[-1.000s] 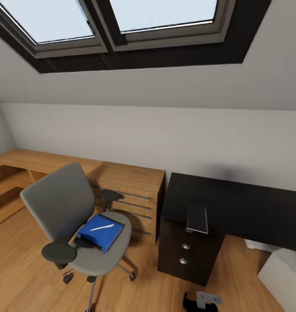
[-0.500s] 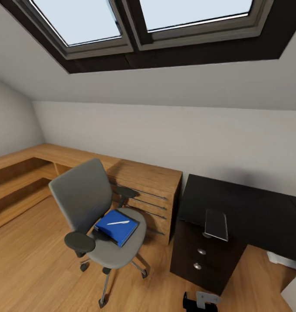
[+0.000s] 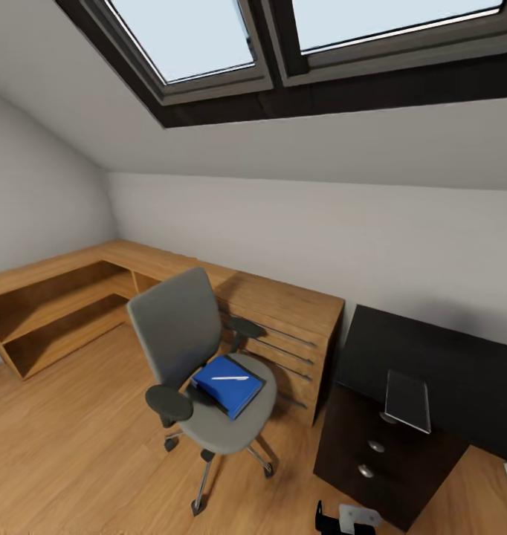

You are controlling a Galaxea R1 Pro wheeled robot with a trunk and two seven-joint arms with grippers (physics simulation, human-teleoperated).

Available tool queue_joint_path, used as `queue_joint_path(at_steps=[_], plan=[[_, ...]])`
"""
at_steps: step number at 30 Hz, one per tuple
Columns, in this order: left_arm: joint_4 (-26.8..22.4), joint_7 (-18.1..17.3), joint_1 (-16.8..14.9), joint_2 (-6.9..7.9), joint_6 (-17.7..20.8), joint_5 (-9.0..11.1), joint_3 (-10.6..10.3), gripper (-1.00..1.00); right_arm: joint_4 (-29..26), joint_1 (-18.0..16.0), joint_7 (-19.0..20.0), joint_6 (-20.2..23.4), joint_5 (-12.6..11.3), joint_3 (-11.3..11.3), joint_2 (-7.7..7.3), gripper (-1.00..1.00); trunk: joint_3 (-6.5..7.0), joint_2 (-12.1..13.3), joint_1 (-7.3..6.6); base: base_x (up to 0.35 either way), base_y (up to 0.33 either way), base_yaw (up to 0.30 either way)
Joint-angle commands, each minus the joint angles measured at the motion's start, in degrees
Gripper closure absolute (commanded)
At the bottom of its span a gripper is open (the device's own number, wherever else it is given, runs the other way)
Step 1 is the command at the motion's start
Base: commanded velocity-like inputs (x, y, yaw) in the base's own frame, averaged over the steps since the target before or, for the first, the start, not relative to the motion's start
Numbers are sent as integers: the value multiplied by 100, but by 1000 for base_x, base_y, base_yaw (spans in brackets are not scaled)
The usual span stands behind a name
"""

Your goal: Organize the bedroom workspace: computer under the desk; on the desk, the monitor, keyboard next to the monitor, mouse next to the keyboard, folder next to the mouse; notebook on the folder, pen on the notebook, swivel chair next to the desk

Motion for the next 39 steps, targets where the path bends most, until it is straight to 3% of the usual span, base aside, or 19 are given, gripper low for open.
queue_joint_path(at_steps=[1, 10, 16, 23, 27, 28, 29, 31, 34, 36, 37, 38, 39], plan=[[-8, 39, -2, 5, -6, 28, -46, -100, 4, -4, -26, -15, -38, 51, 0, -100, -7, -5, 0, 0, 0, 281], [-8, 43, -2, 14, -6, 31, -38, -100, 13, -4, 32, 17, -29, 58, 0, -100, -7, -5, 0, 0, 0, 281], [-8, 65, -2, 19, -6, 31, -37, -100, 146, -4, 700, 28, -26, 51, -8, -100, -7, -5, 0, 0, 0, 202], [-8, 91, -2, 20, -6, 44, -31, -100, 156, -4, 727, 18, -28, 52, -15, -100, -7, -5, 0, 0, 0, 4], [-8, 97, -2, 42, -6, 212, 4, -100, 78, -4, 720, 30, -36, 55, 6, -100, -7, -5, 0, 0, 0, 0], [-10, 93, -2, 120, -6, 510, 40, -100, -468, -10, 688, 81, -53, 48, 42, -100, -7, -5, 0, 0, 0, 0], [-22, 96, -2, 200, -4, 599, 46, -100, -820, -13, 645, 195, -48, 45, 47, -100, -7, -5, 0, 0, 0, 0], [-78, 99, -2, 355, 7, 660, 66, -100, -1137, -22, 587, 453, -41, 44, 50, -100, -7, -5, 0, 0, 0, 0], [-686, 100, -16, 702, 50, 718, 98, -100, -1701, -211, 483, 1439, -30, 43, 52, -100, -7, -5, 0, 0, 0, 0], [-1140, 161, -74, 905, 197, 726, 137, -100, -1863, -437, 462, 1783, -34, 38, 59, -100, -7, -5, 0, 0, 0, 0], [-1680, 358, -166, 1078, 606, 730, 246, -100, -1950, -684, 452, 2037, -48, 34, 80, -100, -7, -5, 0, 0, 0, 0], [-1880, 467, -200, 1128, 793, 731, 316, -100, -1968, -768, 446, 2108, -53, 32, 98, -100, -7, -5, 0, 0, 0, 0], [-2299, 734, -262, 1225, 1194, 731, 513, -100, -1994, -930, 421, 2228, -63, 30, 140, -100, -7, -5, 0, 0, 0, 0]])
